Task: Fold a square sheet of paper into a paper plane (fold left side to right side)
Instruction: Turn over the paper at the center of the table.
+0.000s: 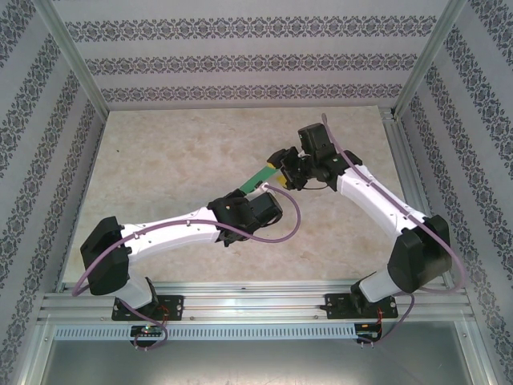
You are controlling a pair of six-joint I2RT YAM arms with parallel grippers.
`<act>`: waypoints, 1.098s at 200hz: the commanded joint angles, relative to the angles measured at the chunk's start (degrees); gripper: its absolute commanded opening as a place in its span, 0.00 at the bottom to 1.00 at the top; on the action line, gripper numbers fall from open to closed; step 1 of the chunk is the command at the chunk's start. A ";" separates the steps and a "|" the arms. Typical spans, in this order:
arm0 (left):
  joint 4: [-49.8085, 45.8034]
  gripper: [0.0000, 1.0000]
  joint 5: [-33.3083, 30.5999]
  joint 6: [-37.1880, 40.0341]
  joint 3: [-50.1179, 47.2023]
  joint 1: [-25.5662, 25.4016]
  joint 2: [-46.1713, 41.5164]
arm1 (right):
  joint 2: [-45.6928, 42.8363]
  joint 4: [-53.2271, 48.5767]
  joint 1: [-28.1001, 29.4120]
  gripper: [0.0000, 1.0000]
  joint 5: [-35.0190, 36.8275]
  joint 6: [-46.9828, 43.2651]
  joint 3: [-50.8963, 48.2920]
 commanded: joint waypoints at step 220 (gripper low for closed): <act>34.15 1.00 85.59 -22.36 -22.76 41.59 -33.66 | -9.54 26.62 -10.77 0.00 -39.94 -57.92 -15.15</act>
